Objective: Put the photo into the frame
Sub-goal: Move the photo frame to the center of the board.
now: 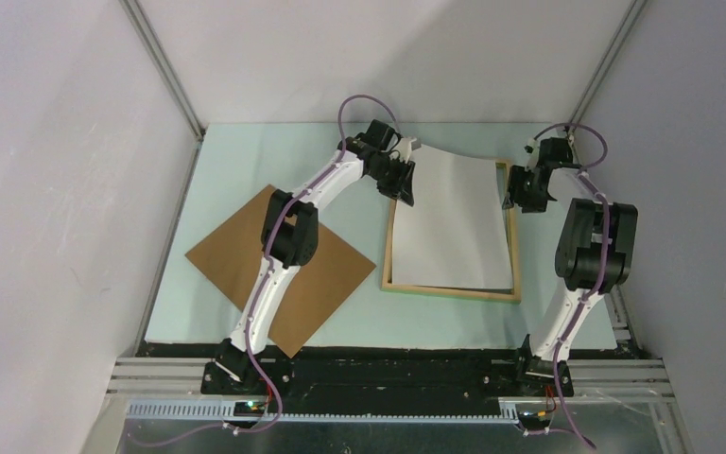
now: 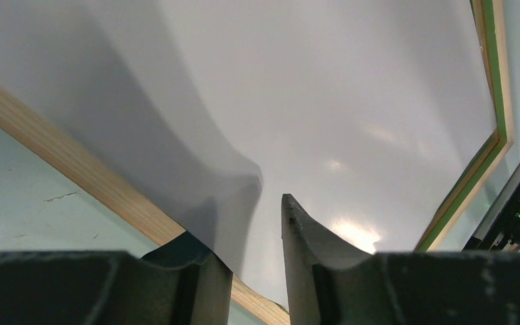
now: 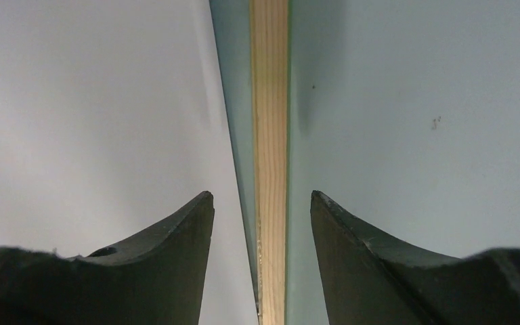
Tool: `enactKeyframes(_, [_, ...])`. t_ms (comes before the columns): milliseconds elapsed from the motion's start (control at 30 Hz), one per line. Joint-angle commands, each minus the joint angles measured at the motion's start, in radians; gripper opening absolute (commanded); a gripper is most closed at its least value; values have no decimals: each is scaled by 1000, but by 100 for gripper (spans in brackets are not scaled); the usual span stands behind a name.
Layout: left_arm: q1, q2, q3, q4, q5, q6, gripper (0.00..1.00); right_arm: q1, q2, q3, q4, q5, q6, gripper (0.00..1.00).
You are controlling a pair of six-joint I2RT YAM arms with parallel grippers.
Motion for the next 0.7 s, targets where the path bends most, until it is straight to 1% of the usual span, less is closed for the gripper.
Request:
enactKeyframes(0, [-7, -8, 38, -1, -10, 16, 37, 10, 51, 87, -21, 12, -12, 58])
enactKeyframes(167, [-7, -11, 30, -2, -18, 7, 44, 16, 110, 140, -45, 6, -8, 54])
enactKeyframes(533, [-7, -24, 17, -1, -39, 8, 59, 26, 163, 171, -45, 11, -16, 38])
enactKeyframes(667, [-7, -39, 1, -1, -53, 14, 65, 30, 171, 183, -46, 7, -20, 30])
